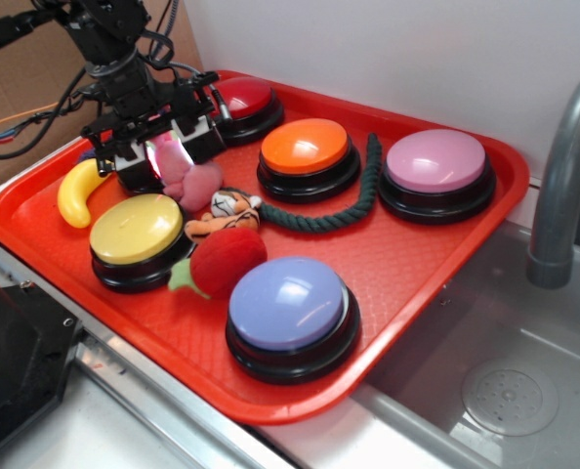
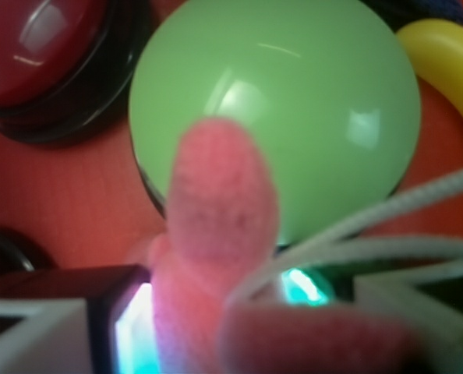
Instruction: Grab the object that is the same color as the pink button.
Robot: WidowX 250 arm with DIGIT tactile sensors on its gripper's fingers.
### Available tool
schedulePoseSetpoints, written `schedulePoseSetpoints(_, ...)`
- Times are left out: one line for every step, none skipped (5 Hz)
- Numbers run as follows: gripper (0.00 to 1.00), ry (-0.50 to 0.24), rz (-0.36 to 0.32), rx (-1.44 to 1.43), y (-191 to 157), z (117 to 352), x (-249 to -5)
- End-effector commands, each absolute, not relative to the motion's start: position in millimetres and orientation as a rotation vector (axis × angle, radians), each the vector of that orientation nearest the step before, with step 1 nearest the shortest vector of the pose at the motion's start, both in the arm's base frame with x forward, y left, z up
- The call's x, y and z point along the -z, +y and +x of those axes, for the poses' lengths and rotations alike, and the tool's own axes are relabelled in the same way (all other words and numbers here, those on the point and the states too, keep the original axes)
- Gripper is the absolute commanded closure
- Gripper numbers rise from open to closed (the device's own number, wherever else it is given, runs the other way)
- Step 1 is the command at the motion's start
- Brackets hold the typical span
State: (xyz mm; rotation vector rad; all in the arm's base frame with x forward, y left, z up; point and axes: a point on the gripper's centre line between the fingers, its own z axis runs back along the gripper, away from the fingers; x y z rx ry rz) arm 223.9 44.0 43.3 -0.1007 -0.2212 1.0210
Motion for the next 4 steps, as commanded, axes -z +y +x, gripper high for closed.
schedulePoseSetpoints(1.0, -0.177, -0.028, -0.504, 29.2, 218.0, -121.3)
schedulePoseSetpoints(1.0, -0.127, -0.006, -0.252, 4.2, 215.6, -145.7)
schedulePoseSetpoints(1.0, -0.121, -0.017, -0.009, -32.3, 204.2, -165.4)
schedulePoseSetpoints(1.0, -0.127, -0.037, 0.053, -46.7, 190.2, -172.8)
